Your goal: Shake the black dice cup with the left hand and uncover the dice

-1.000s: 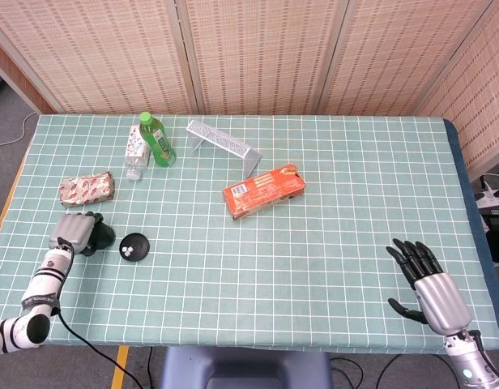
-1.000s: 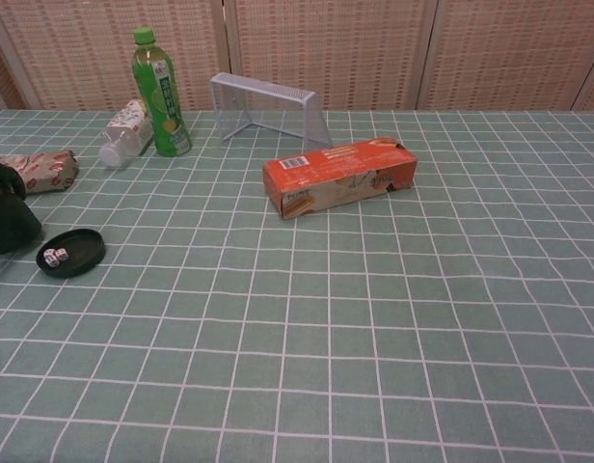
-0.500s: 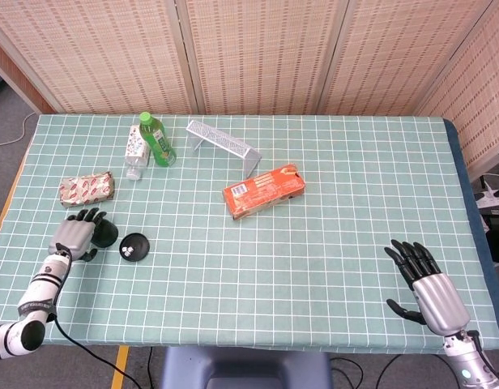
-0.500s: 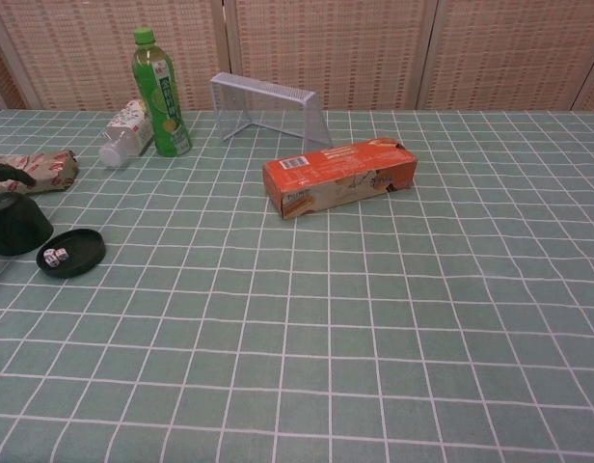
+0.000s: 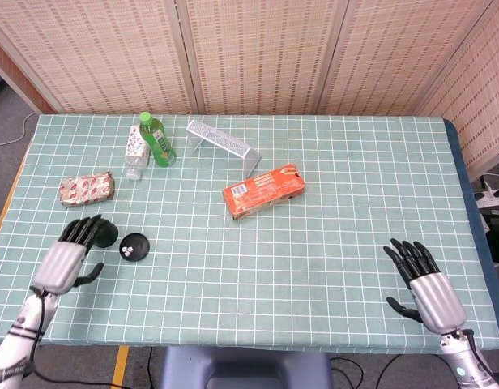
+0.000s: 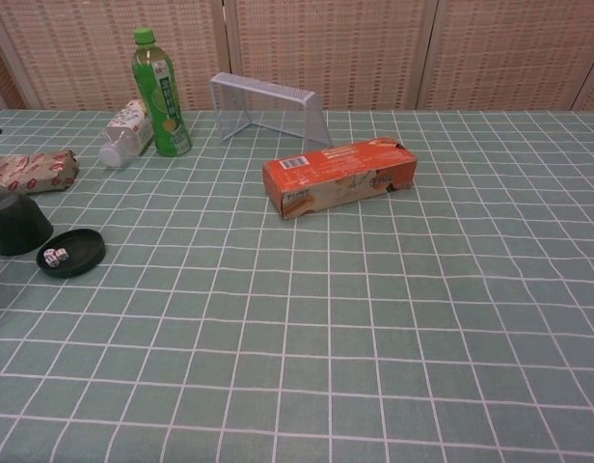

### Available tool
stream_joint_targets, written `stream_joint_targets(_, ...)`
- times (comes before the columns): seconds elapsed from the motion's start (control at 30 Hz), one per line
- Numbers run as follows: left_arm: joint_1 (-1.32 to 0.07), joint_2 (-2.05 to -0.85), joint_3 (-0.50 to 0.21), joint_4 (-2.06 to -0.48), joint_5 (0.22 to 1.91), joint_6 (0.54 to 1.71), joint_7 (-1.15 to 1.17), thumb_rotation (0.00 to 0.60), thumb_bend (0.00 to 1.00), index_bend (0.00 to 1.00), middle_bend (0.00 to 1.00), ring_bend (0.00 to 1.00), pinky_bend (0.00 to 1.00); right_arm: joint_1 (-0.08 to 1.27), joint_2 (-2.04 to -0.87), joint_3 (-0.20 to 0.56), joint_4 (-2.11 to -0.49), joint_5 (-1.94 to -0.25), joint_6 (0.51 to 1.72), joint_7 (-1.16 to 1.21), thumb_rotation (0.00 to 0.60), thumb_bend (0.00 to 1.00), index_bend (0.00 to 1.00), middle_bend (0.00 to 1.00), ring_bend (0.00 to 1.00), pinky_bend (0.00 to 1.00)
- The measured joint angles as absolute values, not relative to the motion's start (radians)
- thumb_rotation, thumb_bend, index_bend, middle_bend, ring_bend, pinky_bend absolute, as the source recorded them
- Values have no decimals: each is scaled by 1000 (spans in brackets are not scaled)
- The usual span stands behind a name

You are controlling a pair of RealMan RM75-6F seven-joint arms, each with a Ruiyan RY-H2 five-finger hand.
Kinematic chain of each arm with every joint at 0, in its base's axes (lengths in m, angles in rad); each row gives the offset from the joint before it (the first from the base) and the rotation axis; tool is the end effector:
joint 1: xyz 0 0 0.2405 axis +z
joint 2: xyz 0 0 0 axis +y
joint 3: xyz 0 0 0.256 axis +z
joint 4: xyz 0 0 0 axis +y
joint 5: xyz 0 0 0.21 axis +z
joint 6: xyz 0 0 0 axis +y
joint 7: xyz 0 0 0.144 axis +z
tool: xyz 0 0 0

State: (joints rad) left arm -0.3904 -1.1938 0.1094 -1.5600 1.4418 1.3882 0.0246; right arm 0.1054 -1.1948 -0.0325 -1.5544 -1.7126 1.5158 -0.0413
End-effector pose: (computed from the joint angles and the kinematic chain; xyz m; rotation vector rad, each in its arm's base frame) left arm -0.2797 0.2382 0.1101 -1.6668 -0.8881 -0.9129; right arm -0.2884 -0.1664 0.1212 1.6147 -0.8183 0.9856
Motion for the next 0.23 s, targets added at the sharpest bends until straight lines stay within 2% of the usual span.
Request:
stream_joint_targets(0.1, -274, -1202, 165, -1551, 1526, 1488, -18, 600, 396, 0, 0, 0, 70, 97, -1204, -20, -1559, -1684, 1519, -82, 600, 123, 0, 0, 0, 0)
stream_joint_targets(0.23, -230, -1203, 188, -1549, 1574, 1522, -62, 600, 394, 0, 0, 0, 69, 93, -1202, -17, -1575, -1669, 1510, -98, 600, 124, 0, 0, 0, 0)
